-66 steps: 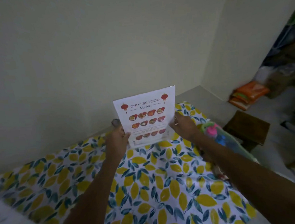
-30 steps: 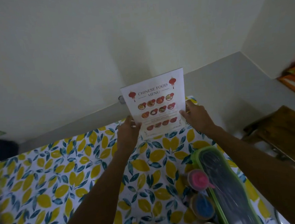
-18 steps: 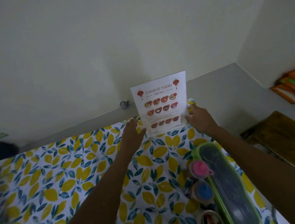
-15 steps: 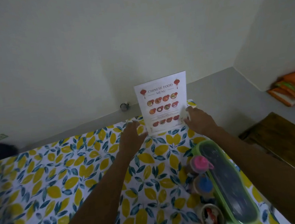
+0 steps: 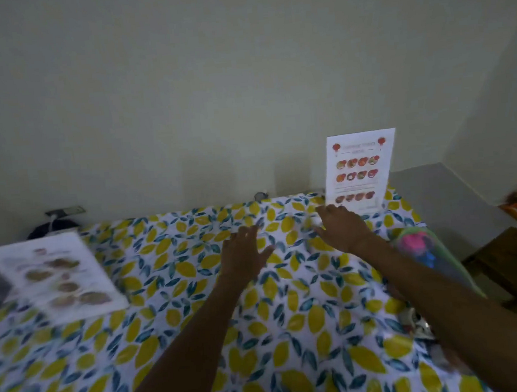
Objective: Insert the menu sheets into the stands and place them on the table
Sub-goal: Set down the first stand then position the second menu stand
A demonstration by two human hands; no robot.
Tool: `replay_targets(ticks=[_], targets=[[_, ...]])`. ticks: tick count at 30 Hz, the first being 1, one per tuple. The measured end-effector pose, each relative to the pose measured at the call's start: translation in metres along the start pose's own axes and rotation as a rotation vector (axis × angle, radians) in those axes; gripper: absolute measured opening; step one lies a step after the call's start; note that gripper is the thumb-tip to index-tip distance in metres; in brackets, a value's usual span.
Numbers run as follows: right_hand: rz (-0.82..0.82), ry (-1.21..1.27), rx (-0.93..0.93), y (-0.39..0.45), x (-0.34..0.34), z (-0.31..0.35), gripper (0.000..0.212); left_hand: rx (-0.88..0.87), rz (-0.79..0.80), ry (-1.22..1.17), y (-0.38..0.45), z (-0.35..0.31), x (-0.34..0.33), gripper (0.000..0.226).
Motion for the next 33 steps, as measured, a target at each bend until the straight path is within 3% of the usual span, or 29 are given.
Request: replay_targets(ticks=[9, 15, 27, 33], targets=[[0.101, 0.002, 0.229, -0.035, -0.073, 0.239, 0.058, 0.275, -0.029, 0.021, -0.175, 0.196, 0.046, 0.072], [0.178, -0.027, 0.326, -0.045, -0.103, 0.349, 0.062, 0.414, -0.086, 0.041, -0.247, 0.287, 0.077, 0.070], [0.246, -0.031, 0.388, 0.024, -0.142, 0.476, 0.064, 0.561, -0.049, -0.003, -0.249, 0.423, 0.084, 0.075], [0.282, 0.113, 0.268, 0.092, -0.164, 0.509, 0.070, 0.630, 0.034, -0.129, -0.211, 0.515, 0.087, 0.083]])
Point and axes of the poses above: each hand's wrist, its own y-axis towards the middle knuckle, its own x-axis out of the back of the hand, z = x × y, the point moved 9 cm from there along y, towards the middle knuckle, and after that the axes turned 8 degrees about z, right-handed, at the moved point
